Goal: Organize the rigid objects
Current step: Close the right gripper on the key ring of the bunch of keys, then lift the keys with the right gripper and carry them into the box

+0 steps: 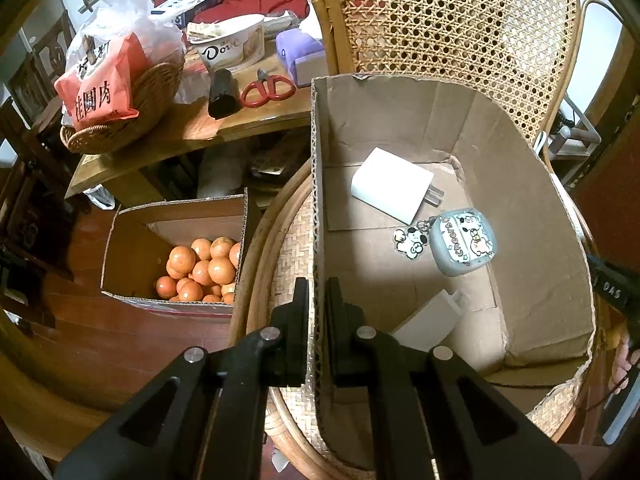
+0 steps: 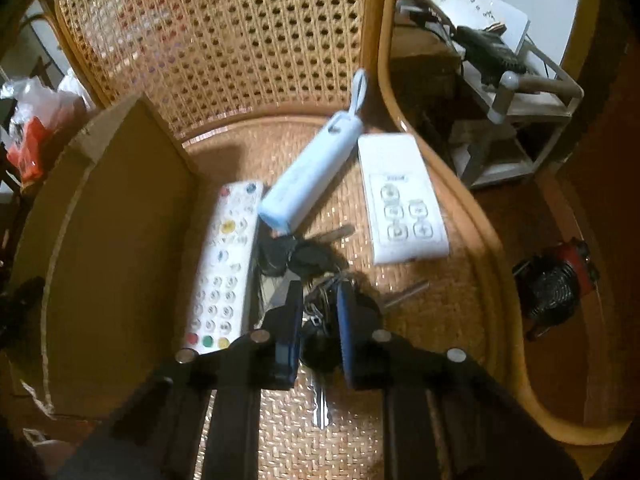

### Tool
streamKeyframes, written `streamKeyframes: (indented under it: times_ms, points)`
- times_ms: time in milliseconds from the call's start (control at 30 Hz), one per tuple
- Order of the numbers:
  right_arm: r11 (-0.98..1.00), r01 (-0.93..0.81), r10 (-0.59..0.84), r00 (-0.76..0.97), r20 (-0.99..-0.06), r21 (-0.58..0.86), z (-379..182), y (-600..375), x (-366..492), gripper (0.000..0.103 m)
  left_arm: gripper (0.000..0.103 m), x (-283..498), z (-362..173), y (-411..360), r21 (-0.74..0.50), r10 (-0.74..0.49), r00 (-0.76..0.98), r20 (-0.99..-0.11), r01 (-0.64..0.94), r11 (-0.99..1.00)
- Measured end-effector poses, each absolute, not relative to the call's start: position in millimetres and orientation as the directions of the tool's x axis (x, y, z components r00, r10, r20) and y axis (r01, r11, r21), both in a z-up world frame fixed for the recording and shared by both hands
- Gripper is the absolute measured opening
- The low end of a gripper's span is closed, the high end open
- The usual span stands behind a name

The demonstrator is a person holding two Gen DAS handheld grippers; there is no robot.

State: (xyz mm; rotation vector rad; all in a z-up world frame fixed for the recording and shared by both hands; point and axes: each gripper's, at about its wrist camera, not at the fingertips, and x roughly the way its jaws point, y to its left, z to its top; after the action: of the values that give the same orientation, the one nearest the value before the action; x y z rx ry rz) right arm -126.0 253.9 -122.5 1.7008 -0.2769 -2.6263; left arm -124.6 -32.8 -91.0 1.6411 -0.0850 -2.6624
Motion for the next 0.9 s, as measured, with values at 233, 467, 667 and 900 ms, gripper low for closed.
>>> streamKeyframes:
  times_ms: [233,467,667,900]
  points:
    - [-0.986,-0.083,-0.095,-0.451,-0.888,0.147,-112,254,-127,0.003,0.004,-125,-92,-36,0.031,-0.024,-0.442,-0.896,-0.008,-0.999]
    - [-0.967,-0.082,-0.155,-0.564,-0.811,0.241,-79,258,-116,0.003,0.003,-123,-92,-31,0.058,-0.038,-0.455,-0.889,-0.03,-0.998]
    - [-0.959,-0.037,-0.186,-0.662,-0.726,0.28,-50,249,-108,0.003,0.003,-124,-92,-32,0.045,-0.034,-0.454,-0.891,-0.014,-0.999]
    - [-0.965,0.038,-0.186,-0.796,-0.577,0.259,-9,225,-98,0.003,0.003,-124,-92,-33,0.042,-0.034,-0.453,-0.891,-0.008,-0.999]
